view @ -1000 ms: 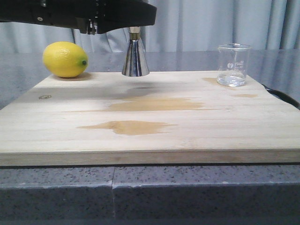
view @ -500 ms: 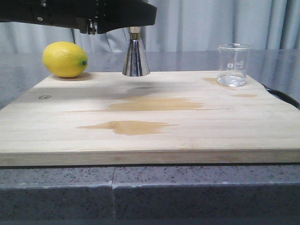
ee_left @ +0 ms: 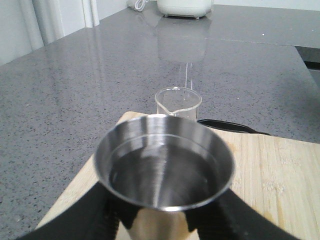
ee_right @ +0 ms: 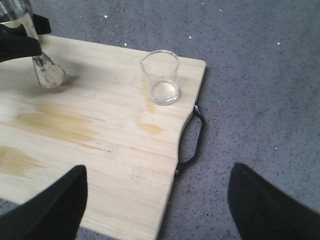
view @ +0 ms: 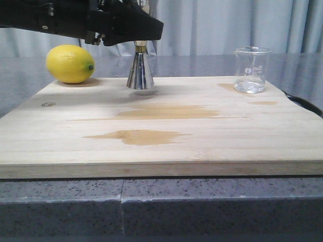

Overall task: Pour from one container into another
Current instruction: 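Lower the filled jigger onto the board with the left gripper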

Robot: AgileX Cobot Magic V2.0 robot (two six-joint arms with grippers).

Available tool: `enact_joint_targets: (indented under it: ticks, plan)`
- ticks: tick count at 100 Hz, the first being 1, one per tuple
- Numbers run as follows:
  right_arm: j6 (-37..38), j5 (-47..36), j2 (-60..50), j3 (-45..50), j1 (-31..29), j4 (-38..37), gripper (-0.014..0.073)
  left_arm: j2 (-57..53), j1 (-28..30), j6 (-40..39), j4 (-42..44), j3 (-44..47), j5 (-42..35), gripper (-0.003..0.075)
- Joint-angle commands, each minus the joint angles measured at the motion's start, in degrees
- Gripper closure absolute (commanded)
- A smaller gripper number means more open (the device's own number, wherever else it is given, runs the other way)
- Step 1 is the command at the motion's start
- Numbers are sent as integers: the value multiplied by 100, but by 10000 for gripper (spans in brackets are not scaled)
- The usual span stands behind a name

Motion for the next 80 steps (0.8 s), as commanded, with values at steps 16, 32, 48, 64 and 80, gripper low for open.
enact_joint_targets:
  ticks: [16, 32, 48, 64, 80]
  plan:
    - [-61, -444, 3, -130, -37, -48, 92, 172, -53, -34, -450, -171, 1168, 437]
    - [-61, -444, 3, -130, -37, -48, 92, 232, -53, 2, -421, -171, 1266, 437]
    - [-61, -444, 3, -130, -37, -76, 92, 232, -53, 2, -412, -171, 1266, 437]
    - [-61, -444, 3, -130, -37, -76, 92, 232, -53, 2, -412, -171, 1276, 407]
    - [-61, -444, 3, -130, -37, -76, 92, 232, -53, 2, -383, -171, 1276, 193]
